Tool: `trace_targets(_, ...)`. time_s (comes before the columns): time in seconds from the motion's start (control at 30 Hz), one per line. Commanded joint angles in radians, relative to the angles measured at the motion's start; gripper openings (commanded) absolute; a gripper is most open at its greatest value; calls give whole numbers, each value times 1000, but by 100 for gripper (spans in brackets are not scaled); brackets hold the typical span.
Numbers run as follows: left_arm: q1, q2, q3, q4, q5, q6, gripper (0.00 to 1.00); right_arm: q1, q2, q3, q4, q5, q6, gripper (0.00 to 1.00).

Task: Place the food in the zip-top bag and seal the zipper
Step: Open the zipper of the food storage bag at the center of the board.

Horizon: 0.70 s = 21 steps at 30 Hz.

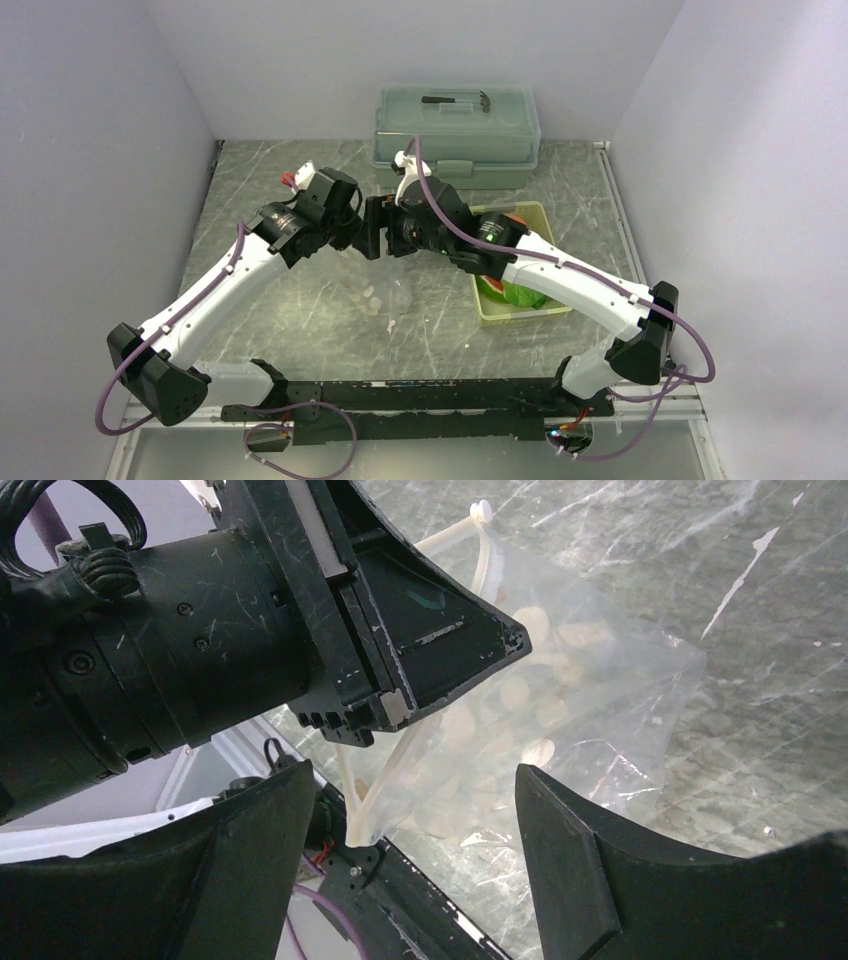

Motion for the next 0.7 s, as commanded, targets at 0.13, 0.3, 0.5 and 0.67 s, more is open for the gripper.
trace_targets(0.13,-17,-10,45,-18,-53,-62,0,20,3,-39,61,32,29,72)
trace_targets(0.3,-18,-17,50,-41,-62,-76,0,24,-6,-67,76,55,37,70)
trace_targets(0.5,-20,-22,53,-48,-52,-72,0,24,-5,-77,86,49,36,69)
trace_targets(0.67,-22,-21,57,-61,-41,-51,0,24,13,-69,83,36,28,70)
